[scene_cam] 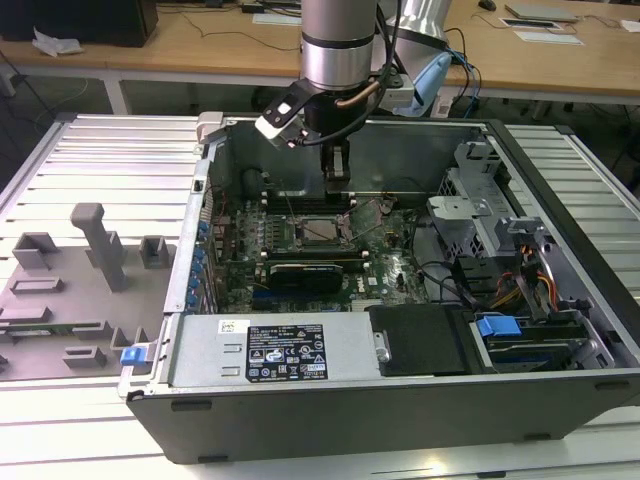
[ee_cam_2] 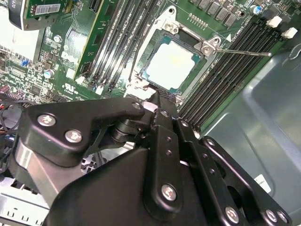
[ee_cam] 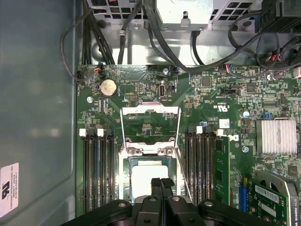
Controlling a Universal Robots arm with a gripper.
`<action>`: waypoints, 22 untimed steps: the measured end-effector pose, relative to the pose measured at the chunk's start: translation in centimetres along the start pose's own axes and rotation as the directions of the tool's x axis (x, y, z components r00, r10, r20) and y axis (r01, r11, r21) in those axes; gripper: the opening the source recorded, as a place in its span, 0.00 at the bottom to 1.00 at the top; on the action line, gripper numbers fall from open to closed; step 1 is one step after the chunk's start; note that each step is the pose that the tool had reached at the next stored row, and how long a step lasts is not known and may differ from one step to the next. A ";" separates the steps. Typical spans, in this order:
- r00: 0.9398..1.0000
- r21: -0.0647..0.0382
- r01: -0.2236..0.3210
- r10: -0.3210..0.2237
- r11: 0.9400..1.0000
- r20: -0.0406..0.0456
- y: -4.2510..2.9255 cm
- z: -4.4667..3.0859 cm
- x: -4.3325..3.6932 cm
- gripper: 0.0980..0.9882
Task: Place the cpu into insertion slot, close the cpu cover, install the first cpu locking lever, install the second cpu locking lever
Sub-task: 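Close the cpu cover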
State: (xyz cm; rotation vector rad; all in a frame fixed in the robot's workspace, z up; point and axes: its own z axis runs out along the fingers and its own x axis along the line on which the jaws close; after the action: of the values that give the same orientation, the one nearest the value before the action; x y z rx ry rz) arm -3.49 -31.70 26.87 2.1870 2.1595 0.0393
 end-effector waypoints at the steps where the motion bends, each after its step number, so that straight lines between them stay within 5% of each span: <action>1: 1.000 0.000 0.000 0.000 1.000 0.000 0.01 0.00 0.00 0.01; 12: 1.000 0.000 0.000 0.000 1.000 0.000 0.82 0.05 0.01 0.01; 22: 1.000 0.001 0.000 0.000 1.000 0.000 2.32 0.15 0.03 0.01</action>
State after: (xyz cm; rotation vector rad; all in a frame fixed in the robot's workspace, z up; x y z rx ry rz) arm -1.17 -31.70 26.87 2.1872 2.1598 0.0388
